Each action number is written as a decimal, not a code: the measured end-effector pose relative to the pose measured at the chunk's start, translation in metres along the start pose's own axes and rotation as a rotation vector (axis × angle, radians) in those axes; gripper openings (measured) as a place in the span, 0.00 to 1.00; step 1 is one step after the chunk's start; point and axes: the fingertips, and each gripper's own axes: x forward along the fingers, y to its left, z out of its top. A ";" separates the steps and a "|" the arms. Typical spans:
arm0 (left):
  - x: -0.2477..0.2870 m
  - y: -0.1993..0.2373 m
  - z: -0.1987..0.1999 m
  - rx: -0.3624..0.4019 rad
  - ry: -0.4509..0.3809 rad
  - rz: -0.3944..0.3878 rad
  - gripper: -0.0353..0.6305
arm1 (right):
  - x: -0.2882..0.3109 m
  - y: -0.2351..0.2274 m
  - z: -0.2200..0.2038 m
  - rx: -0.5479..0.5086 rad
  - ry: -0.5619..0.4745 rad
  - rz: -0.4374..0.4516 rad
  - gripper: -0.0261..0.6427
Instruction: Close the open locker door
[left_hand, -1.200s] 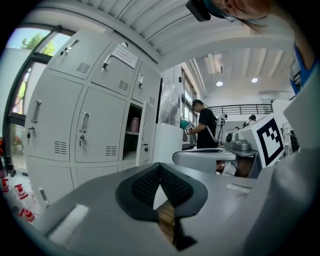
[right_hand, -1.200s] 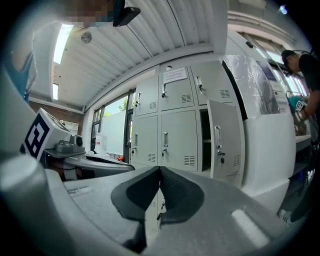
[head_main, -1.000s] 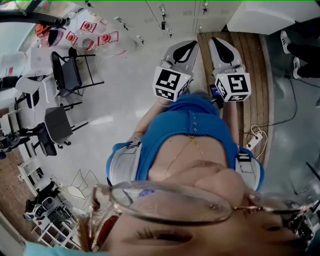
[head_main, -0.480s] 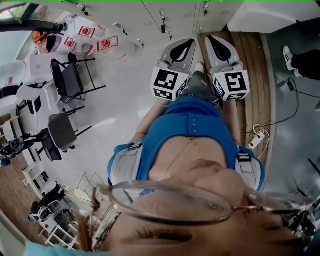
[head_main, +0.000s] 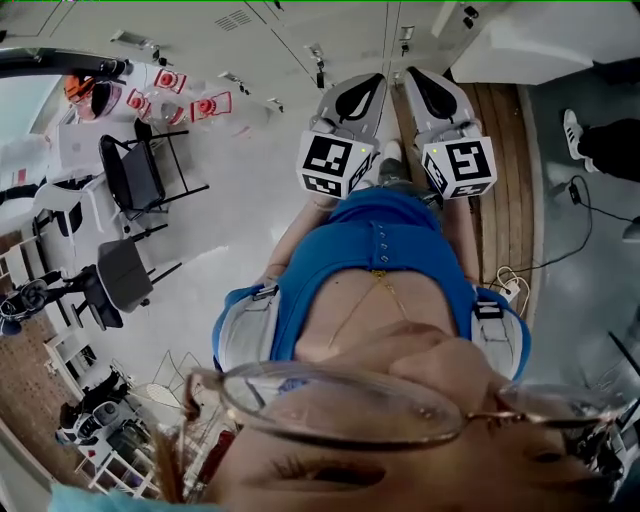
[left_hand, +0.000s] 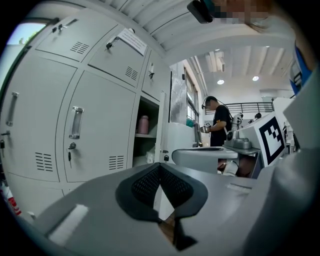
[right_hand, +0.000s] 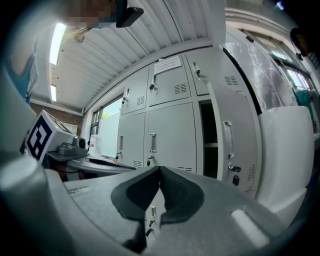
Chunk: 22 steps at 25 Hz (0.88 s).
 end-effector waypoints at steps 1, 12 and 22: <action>0.007 0.001 0.003 -0.001 0.000 -0.001 0.05 | 0.004 -0.008 0.002 0.001 -0.001 -0.001 0.04; 0.076 0.003 0.017 0.006 -0.002 0.008 0.05 | 0.026 -0.074 0.015 -0.005 -0.023 0.016 0.04; 0.116 -0.006 0.028 -0.011 -0.029 0.036 0.05 | 0.030 -0.129 0.026 -0.033 -0.043 0.041 0.04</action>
